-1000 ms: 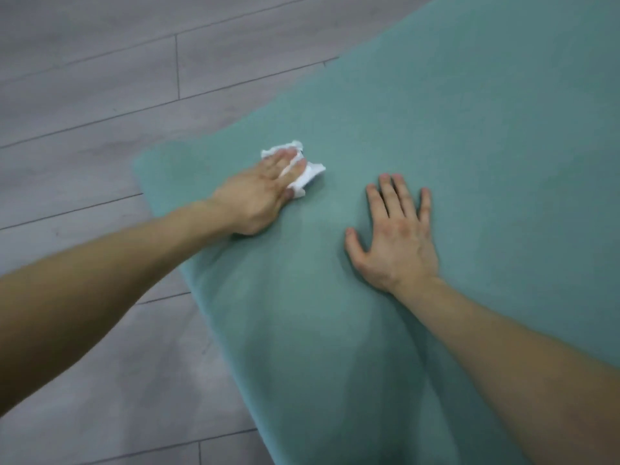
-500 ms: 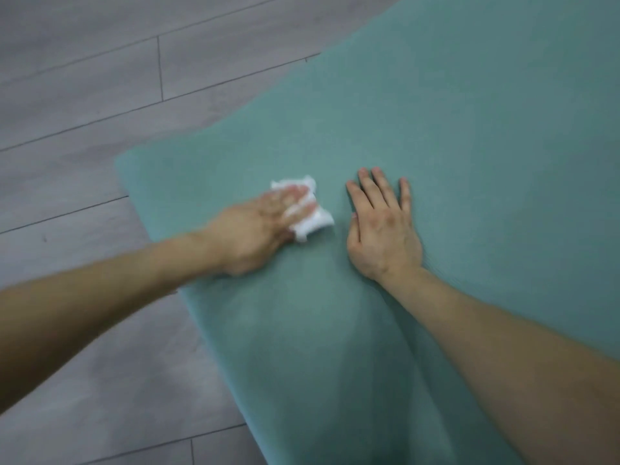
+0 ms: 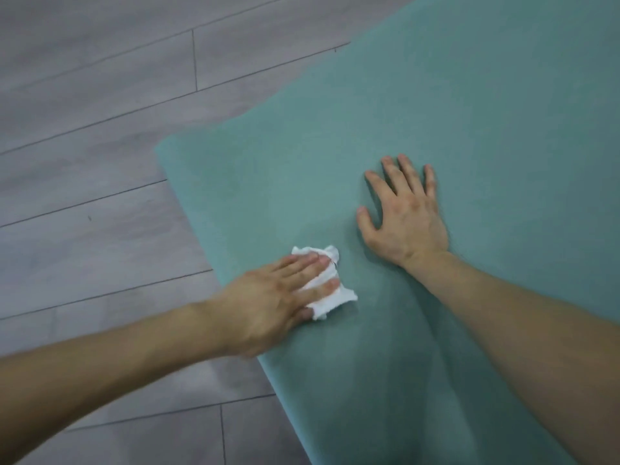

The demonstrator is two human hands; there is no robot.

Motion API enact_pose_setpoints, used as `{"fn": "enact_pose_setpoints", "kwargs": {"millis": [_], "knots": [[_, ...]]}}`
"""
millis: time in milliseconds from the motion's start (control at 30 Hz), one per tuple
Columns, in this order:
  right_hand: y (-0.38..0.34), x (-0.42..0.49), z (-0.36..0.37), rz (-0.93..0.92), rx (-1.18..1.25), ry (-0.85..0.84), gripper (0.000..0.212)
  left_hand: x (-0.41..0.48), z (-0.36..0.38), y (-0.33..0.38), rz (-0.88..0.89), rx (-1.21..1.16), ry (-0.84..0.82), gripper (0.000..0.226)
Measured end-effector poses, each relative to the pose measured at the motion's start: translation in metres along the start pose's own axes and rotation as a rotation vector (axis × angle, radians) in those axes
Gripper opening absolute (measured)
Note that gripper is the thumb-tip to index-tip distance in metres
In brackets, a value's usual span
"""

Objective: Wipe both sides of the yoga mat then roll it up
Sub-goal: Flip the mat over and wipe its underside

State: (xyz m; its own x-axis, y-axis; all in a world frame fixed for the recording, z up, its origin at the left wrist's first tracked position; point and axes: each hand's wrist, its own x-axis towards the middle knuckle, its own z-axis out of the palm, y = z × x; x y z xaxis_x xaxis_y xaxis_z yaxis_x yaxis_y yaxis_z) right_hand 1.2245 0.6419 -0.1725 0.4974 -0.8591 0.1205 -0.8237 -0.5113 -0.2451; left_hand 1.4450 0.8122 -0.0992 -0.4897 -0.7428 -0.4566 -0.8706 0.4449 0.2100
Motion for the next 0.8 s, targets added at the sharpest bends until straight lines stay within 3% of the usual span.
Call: {"fn": "enact_pose_setpoints", "kwargs": {"millis": [67, 233, 300, 433, 500, 600, 700, 767, 800], "knots": [[0.0, 0.0, -0.002, -0.046, 0.001, -0.032, 0.07, 0.002, -0.011, -0.036, -0.081, 0.078, 0.054, 0.066], [0.001, 0.001, -0.008, -0.154, -0.054, -0.159, 0.074, 0.012, -0.048, -0.152, -0.646, -0.016, 0.028, 0.063], [0.0, 0.001, -0.009, -0.247, -0.066, -0.204, 0.078, 0.012, -0.045, -0.128, -0.618, -0.083, 0.03, 0.06], [0.0, 0.003, -0.007, -0.377, -0.056, -0.222, 0.082, -0.007, -0.005, 0.007, -0.147, -0.082, -0.013, 0.068], [0.001, 0.003, -0.004, -0.377, -0.055, -0.194, 0.078, -0.021, 0.008, 0.027, -0.037, -0.032, -0.075, 0.067], [0.0, 0.004, -0.003, -0.361, -0.052, -0.157, 0.072, -0.019, 0.0, -0.051, -0.153, 0.091, 0.014, 0.062], [0.001, 0.004, -0.003, -0.324, 0.01, -0.13, 0.063, -0.015, -0.024, -0.142, -0.499, 0.06, 0.04, 0.073], [0.001, 0.005, -0.002, -0.296, 0.069, -0.068, 0.056, -0.005, -0.034, -0.152, -0.709, -0.024, -0.009, 0.08], [0.0, 0.005, -0.001, -0.277, 0.095, -0.026, 0.053, 0.0, -0.034, -0.138, -0.715, -0.053, -0.017, 0.074]]}}
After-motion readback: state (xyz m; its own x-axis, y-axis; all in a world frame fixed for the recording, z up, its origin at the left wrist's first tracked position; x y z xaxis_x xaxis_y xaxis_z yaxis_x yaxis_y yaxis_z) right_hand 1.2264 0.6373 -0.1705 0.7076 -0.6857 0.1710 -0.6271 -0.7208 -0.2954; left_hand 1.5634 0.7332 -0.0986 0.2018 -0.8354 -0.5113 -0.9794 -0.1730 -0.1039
